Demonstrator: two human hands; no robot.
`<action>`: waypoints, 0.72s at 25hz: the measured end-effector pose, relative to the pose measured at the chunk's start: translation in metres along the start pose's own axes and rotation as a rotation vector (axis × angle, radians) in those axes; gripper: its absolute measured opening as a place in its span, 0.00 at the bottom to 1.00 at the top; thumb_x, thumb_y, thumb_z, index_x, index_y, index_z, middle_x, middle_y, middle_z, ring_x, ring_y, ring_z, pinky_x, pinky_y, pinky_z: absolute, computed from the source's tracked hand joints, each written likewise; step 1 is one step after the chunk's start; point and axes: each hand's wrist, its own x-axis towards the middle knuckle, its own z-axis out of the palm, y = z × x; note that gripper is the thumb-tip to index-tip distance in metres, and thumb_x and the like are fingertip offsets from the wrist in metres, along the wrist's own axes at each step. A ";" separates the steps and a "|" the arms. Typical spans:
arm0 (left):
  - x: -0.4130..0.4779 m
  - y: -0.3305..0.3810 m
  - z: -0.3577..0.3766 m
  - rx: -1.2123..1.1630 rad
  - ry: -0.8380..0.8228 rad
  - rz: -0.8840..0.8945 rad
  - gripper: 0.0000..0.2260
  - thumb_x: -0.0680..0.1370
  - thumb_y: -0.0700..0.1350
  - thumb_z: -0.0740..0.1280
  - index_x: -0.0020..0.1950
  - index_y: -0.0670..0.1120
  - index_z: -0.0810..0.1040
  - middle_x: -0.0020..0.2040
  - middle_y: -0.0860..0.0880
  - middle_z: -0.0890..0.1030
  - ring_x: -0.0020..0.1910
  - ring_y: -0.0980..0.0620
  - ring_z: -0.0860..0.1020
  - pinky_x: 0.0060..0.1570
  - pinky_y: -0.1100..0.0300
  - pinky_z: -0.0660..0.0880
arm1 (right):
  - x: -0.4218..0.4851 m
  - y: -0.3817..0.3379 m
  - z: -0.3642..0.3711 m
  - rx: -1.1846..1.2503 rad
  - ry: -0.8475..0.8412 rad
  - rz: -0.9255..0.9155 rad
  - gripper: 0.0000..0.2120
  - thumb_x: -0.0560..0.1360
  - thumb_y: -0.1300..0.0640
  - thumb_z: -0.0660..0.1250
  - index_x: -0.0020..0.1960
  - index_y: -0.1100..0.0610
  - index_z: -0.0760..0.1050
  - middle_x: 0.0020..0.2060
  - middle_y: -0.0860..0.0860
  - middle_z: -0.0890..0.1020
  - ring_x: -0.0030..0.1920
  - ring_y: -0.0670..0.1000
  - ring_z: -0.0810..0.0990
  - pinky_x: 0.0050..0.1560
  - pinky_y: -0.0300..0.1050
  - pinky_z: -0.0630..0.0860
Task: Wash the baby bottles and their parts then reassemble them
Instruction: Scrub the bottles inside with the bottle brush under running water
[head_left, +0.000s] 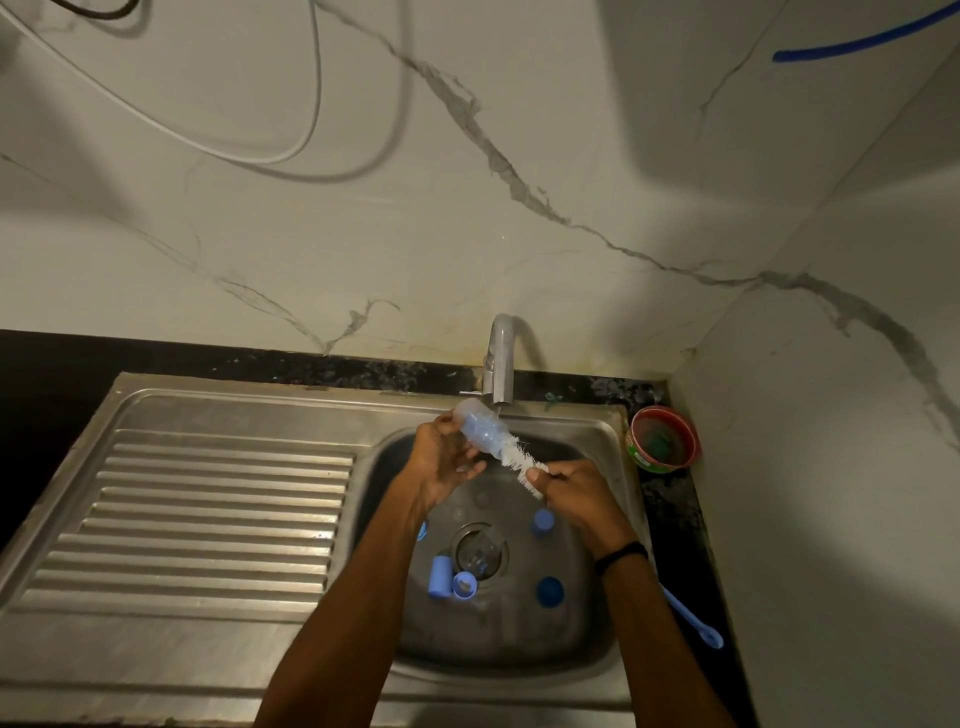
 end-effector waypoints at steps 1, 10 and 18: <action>0.000 0.000 0.002 0.033 0.017 0.004 0.19 0.79 0.53 0.68 0.64 0.42 0.78 0.59 0.38 0.83 0.58 0.40 0.81 0.62 0.45 0.78 | 0.000 -0.001 -0.001 0.008 -0.016 -0.003 0.12 0.78 0.53 0.69 0.48 0.61 0.83 0.43 0.60 0.85 0.47 0.59 0.83 0.55 0.57 0.80; 0.003 0.001 -0.004 0.108 0.005 0.058 0.24 0.75 0.55 0.73 0.67 0.43 0.75 0.62 0.40 0.81 0.58 0.42 0.82 0.60 0.46 0.80 | -0.006 -0.008 -0.001 0.012 -0.069 0.026 0.08 0.78 0.54 0.69 0.50 0.58 0.84 0.44 0.56 0.85 0.48 0.55 0.83 0.57 0.55 0.79; 0.004 0.009 -0.001 0.002 -0.024 0.086 0.20 0.79 0.45 0.70 0.70 0.44 0.71 0.62 0.37 0.79 0.57 0.38 0.82 0.51 0.46 0.82 | -0.014 -0.014 -0.005 -0.071 -0.052 -0.016 0.11 0.79 0.52 0.66 0.48 0.60 0.82 0.35 0.58 0.82 0.35 0.54 0.79 0.39 0.48 0.77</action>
